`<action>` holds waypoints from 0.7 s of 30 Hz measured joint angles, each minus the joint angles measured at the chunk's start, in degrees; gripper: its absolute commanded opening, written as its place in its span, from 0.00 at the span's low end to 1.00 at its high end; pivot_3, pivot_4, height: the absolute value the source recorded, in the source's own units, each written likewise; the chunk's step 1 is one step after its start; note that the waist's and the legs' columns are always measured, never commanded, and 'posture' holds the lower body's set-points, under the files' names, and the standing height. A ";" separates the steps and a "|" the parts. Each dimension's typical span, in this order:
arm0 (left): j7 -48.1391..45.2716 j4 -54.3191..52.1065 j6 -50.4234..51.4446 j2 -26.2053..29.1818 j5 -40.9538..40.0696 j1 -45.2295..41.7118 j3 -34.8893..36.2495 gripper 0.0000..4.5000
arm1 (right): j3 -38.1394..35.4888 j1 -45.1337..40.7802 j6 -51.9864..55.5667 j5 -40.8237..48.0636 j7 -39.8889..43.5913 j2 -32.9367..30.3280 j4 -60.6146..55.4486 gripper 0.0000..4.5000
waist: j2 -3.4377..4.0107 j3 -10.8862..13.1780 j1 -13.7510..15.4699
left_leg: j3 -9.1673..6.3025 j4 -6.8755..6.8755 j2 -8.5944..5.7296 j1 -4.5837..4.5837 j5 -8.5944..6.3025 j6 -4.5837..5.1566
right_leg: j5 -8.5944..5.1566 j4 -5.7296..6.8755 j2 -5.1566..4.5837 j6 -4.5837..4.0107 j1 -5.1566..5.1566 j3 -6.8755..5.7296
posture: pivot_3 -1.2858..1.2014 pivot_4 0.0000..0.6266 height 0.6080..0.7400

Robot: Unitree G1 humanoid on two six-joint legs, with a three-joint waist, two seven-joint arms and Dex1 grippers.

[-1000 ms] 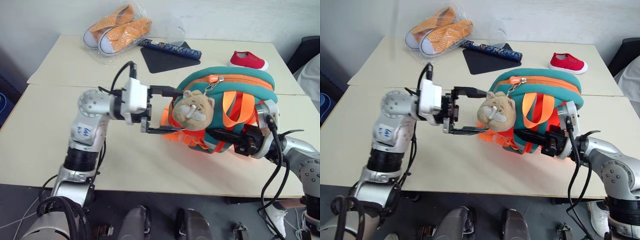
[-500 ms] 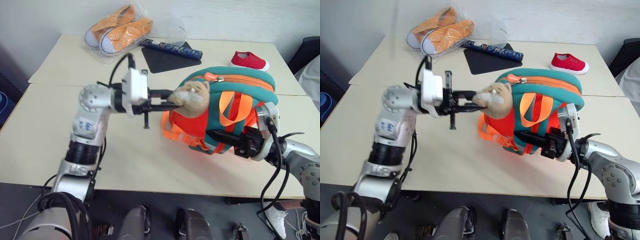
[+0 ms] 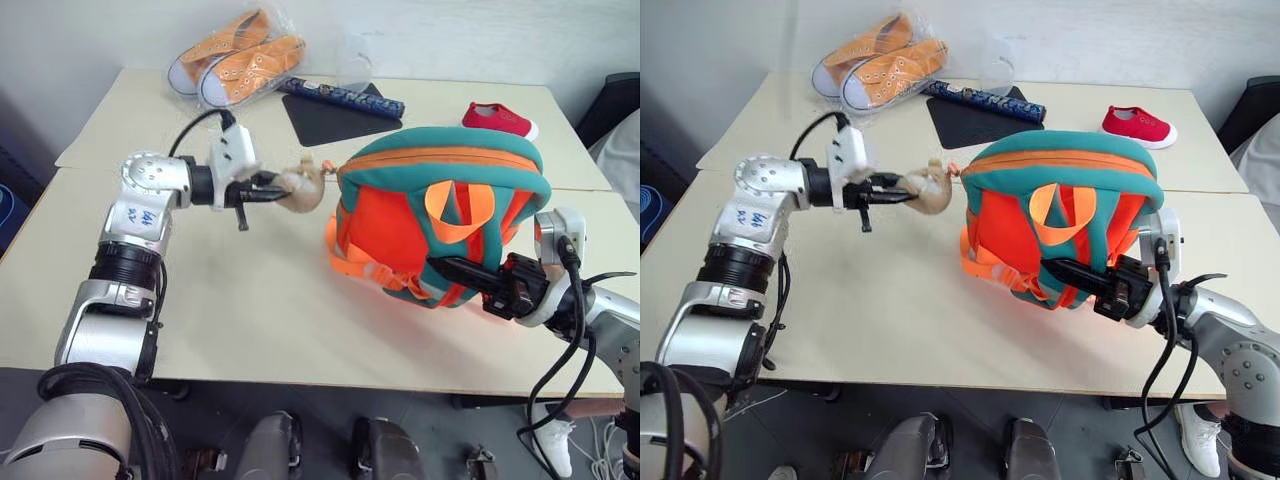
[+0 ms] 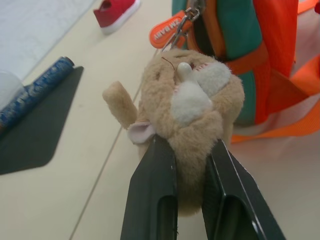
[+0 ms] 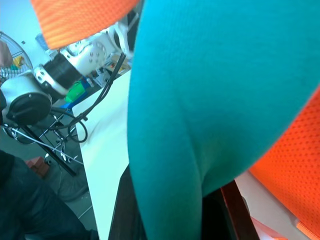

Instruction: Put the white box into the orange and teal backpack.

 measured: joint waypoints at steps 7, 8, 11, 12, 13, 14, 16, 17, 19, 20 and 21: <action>-1.35 -2.44 1.32 -5.86 -0.80 9.31 -1.60 0.08 | -0.48 0.79 -2.89 -1.23 -1.59 2.57 0.16 0.00 | 0.00 0.00 -0.02 | -0.02 0.01 0.01 0.00 0.00 0.00 | 0.00 -0.01 -0.06 0.00 0.00 0.09 | 0.52 0.24 1.00; -1.32 -2.66 1.59 -5.81 -0.82 9.36 -1.42 0.14 | -0.48 0.77 -3.65 -2.07 -1.84 2.77 0.37 0.00 | 0.00 0.00 -0.02 | -0.02 0.01 0.01 0.01 0.00 -0.01 | 0.00 0.00 -0.06 0.00 0.00 0.09 | 0.52 0.24 1.00; -0.35 -2.84 2.66 -5.55 -1.12 10.40 0.00 0.33 | -0.27 0.49 -7.07 -5.80 -2.38 3.71 0.77 0.22 | 0.01 -0.01 -0.02 | -0.02 0.01 0.01 0.02 0.00 -0.01 | 0.00 0.01 -0.06 0.00 0.00 0.09 | 0.52 0.24 1.00; -0.39 -3.12 3.29 -5.09 -1.66 11.24 0.69 0.41 | -0.06 0.48 -8.73 -7.71 -2.06 3.77 0.92 0.30 | 0.01 -0.01 -0.04 | -0.01 0.00 0.01 0.02 0.00 -0.01 | 0.00 0.01 -0.06 0.00 -0.01 0.09 | 0.52 0.24 1.00; -0.55 -3.51 3.83 -4.48 -2.31 12.06 1.33 0.48 | 0.05 0.64 -10.55 -9.64 -1.55 3.71 1.02 0.37 | 0.01 -0.01 -0.18 | -0.01 0.00 0.01 0.02 -0.01 -0.02 | 0.00 0.01 -0.05 0.00 -0.01 0.09 | 0.52 0.24 1.00; -1.17 -4.91 4.65 -3.64 -3.41 13.50 2.54 0.55 | 0.49 1.56 -13.87 -13.31 -0.06 2.75 1.06 0.45 | 0.01 -0.01 -0.28 | 0.01 -0.02 0.01 0.01 -0.01 -0.03 | 0.00 0.01 -0.04 0.00 -0.04 0.10 | 0.52 0.24 1.00; -3.75 -9.49 4.83 -0.34 -5.75 17.41 4.42 0.69 | 0.71 5.35 -19.76 -19.39 3.73 0.10 1.37 0.61 | 0.01 -0.01 -0.44 | 0.04 -0.10 0.03 0.00 -0.03 -0.07 | -0.01 -0.02 0.01 -0.01 -0.09 0.11 | 0.52 0.24 1.00; -5.84 -12.86 4.63 2.58 -7.30 20.45 5.81 0.78 | 0.05 8.61 -22.95 -22.00 6.75 -1.79 1.92 0.70 | 0.01 -0.01 -0.56 | 0.05 -0.15 0.03 0.02 -0.05 -0.09 | -0.02 -0.03 0.01 -0.03 -0.08 0.12 | 0.52 0.24 1.00; -8.99 -17.57 5.12 7.60 -9.60 25.40 8.97 0.90 | -1.78 14.07 -28.33 -26.22 12.51 -4.25 4.76 0.84 | 0.01 -0.01 -0.61 | 0.07 -0.16 0.02 0.02 -0.06 -0.10 | -0.02 -0.07 0.03 -0.04 -0.06 0.10 | 0.52 0.24 1.00; -10.30 -20.26 5.76 9.55 -10.77 27.97 10.26 0.90 | -2.78 16.25 -31.18 -28.13 15.43 -5.67 6.78 0.91 | 0.04 0.00 -0.60 | 0.12 -0.15 0.00 0.09 -0.06 -0.06 | -0.02 -0.07 0.02 -0.03 0.01 0.11 | 0.52 0.24 1.00; -10.92 -22.98 6.37 11.07 -11.75 30.56 11.41 0.90 | -3.82 17.53 -34.32 -29.92 18.12 -6.82 9.00 0.98 | 0.04 0.01 -0.63 | 0.14 -0.12 0.00 0.12 -0.05 -0.02 | -0.01 -0.07 0.00 -0.02 0.04 0.13 | 0.52 0.24 1.00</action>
